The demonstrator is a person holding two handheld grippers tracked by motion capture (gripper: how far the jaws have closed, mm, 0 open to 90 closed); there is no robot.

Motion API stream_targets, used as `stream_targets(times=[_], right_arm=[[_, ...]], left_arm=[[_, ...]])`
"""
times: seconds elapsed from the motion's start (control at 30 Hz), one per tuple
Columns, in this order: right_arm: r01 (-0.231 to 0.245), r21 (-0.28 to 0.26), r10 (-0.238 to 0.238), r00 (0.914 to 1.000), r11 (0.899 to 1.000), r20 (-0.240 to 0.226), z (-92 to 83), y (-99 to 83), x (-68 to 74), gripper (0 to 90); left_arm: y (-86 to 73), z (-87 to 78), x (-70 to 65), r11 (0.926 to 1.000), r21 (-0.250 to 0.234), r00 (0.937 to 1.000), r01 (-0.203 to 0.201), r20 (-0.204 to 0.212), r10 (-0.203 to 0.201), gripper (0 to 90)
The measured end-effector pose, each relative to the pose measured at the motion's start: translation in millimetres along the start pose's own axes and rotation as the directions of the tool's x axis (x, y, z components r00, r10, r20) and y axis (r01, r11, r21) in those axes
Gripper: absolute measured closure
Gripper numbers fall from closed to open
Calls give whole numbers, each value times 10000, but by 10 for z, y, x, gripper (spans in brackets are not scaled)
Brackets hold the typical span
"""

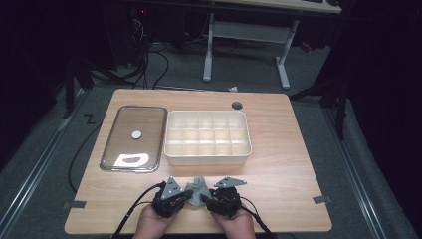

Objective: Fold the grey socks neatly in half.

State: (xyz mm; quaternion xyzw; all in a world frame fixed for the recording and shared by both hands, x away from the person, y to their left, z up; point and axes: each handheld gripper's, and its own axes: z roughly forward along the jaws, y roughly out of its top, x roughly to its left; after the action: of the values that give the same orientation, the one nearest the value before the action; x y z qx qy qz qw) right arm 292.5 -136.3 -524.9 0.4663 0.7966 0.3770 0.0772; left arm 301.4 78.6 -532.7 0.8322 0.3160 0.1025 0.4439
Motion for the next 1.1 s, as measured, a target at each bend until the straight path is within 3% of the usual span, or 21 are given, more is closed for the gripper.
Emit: stream_targets(times=[0.1,0.13,0.4,0.5,0.53,0.63,0.9,1.1], right_arm=[[52,-50,-52,10000,10000,-46,5,-3,19,684],[63,-53,-64,10000,10000,-42,5,-3,27,695],[231,-174,-230,9997,9996,71,-3,-18,52,741],[235,-229,-234,9997,9995,63,-4,-23,52,747],[247,-245,-245,9997,9994,77,-4,-25,55,749],[279,-292,-276,9996,9992,99,-5,-29,57,760],[344,-499,-340,9994,9982,93,-83,-13,79,795],[1053,-574,-1045,9944,9928,171,-187,68,258,802]], left_arm=[[7,-2,-8,9998,-125,9998,155,-82,-156,858],[18,-10,-23,9992,-212,9994,347,-33,-348,846],[53,-7,-87,9969,-509,9977,601,352,-584,834],[52,-9,-101,9966,-613,9981,554,304,-537,835],[48,-2,-120,9978,-605,9996,276,59,-273,835],[33,42,-156,9993,-381,9998,-34,-192,27,834],[37,73,-180,9996,-79,9978,-261,-607,256,861],[46,89,-162,9998,18,9989,-191,-432,192,889]])
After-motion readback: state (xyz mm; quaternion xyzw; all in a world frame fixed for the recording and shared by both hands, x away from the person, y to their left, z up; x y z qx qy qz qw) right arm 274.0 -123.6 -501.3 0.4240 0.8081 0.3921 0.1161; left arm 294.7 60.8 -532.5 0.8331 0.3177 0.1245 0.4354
